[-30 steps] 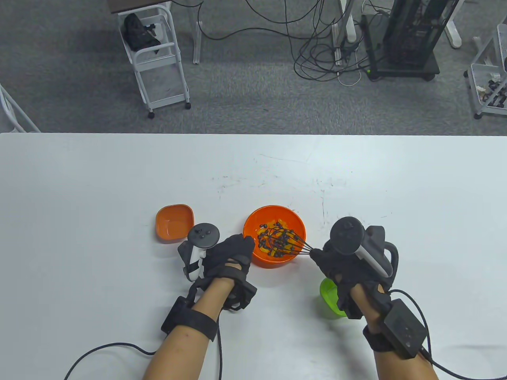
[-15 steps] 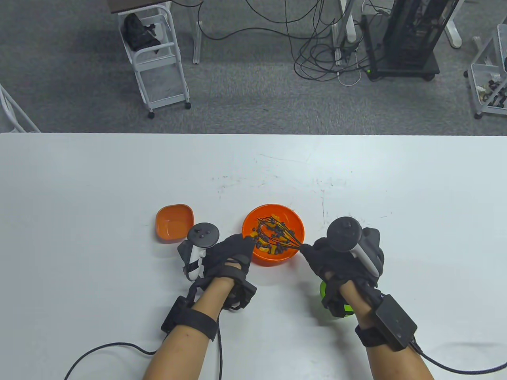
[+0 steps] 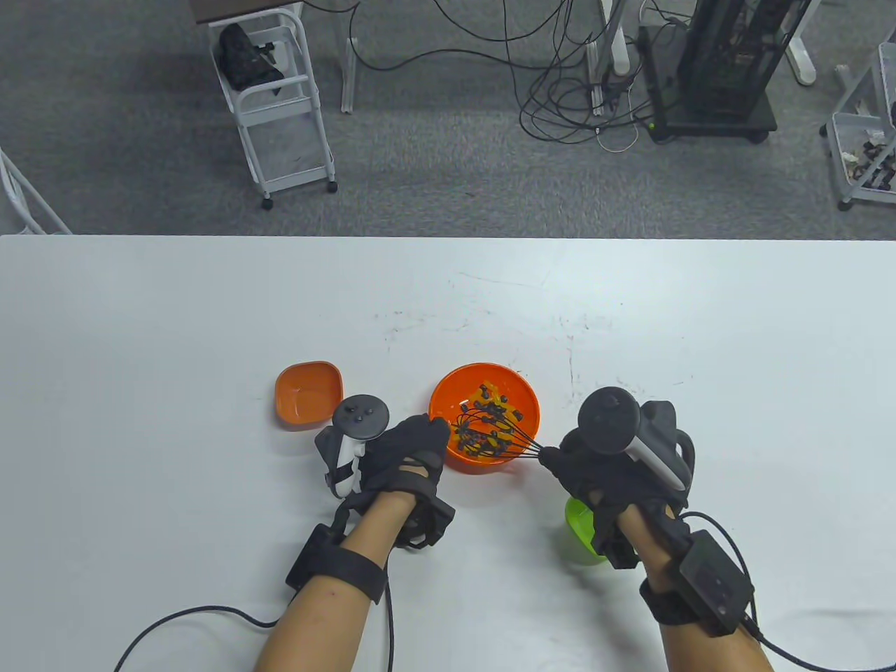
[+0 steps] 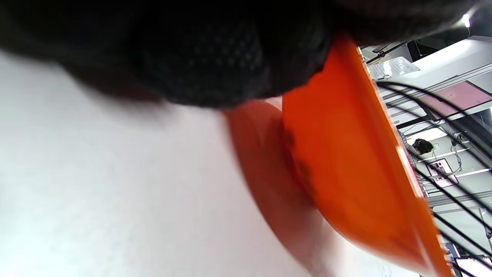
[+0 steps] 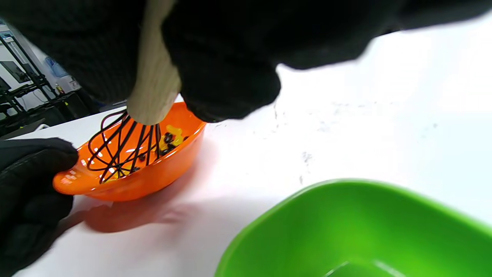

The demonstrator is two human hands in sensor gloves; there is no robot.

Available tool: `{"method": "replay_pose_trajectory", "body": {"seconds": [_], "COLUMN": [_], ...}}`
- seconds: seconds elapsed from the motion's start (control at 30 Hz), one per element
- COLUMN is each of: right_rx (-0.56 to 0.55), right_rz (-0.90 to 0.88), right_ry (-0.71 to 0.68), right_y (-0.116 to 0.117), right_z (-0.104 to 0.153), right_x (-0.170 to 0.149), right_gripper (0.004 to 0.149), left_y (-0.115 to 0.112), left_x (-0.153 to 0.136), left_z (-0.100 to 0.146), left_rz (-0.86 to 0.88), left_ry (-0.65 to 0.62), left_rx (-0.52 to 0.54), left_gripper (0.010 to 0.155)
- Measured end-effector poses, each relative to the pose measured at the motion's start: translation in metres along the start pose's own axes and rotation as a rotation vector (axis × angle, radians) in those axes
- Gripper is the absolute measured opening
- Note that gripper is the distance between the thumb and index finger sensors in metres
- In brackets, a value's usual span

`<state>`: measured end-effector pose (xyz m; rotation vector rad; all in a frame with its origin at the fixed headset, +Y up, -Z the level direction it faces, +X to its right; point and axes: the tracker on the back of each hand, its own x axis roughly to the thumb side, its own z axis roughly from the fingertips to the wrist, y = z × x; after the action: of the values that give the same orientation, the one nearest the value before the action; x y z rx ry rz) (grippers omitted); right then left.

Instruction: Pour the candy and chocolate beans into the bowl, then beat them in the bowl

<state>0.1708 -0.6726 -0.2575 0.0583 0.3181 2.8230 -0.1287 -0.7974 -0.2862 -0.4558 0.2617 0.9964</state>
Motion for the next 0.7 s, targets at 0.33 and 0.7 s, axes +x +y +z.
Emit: {"method": "replay_pose_trajectory", "body": {"seconds": [0.33, 0.7], "right_rx": [-0.088, -0.015], "right_rz": [-0.014, -0.143], "right_ry": [0.115, 0.025], "right_y": [0.006, 0.031], "right_z": [-0.004, -0.015], "right_x": [-0.012, -0.001], "right_gripper": [0.059, 0.06], "left_y": [0.0, 0.0], "left_x": [0.0, 0.0], "left_z": [0.0, -0.001], "left_rz": [-0.006, 0.004], "left_ry": [-0.009, -0.004], "left_rx": [0.0, -0.013], "left_gripper": [0.048, 0.047]}}
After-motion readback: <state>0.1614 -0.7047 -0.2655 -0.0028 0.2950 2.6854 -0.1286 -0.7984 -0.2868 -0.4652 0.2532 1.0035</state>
